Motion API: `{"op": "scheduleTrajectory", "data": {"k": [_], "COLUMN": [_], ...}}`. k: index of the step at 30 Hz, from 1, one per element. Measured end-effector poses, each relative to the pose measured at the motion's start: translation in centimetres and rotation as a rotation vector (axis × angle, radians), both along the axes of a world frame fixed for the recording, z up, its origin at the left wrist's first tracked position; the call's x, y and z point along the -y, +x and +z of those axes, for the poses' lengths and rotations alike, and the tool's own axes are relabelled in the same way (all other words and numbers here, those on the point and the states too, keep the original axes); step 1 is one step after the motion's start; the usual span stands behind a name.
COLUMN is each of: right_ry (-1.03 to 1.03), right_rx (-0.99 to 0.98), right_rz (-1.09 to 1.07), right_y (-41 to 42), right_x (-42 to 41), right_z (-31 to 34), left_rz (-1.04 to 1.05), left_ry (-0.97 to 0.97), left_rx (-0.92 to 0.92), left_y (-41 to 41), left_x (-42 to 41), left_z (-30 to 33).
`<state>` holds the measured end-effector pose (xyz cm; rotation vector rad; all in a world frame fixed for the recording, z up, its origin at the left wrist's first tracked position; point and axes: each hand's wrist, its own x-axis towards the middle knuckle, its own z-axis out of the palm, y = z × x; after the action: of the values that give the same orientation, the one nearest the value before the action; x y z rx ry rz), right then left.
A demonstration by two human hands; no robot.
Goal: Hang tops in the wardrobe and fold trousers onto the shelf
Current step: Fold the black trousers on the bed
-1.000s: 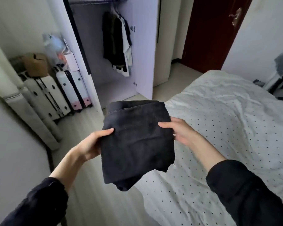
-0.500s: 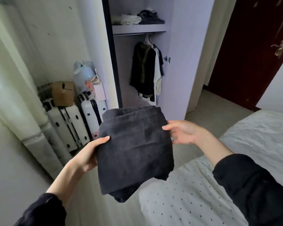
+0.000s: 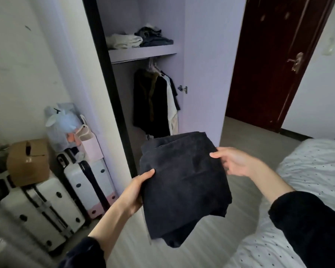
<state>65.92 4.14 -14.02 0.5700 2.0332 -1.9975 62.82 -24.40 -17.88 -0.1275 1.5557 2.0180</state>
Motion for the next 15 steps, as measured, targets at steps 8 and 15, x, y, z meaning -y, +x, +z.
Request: {"op": "scheduleTrajectory", "data": {"k": [8, 15], "right_ry": [0.054, -0.002], "right_rx": [-0.018, -0.115], "right_rz": [-0.102, -0.055], "right_y": [-14.5, -32.4], "right_x": [-10.2, -21.2], "right_z": [0.0, 2.3], "left_rz": [0.002, 0.061], "left_ry": [0.059, 0.051], "left_rx": [-0.004, -0.169], "left_y": [-15.3, -33.7], "left_x": [-11.5, -22.3], "left_z": [-1.3, 2.0]}}
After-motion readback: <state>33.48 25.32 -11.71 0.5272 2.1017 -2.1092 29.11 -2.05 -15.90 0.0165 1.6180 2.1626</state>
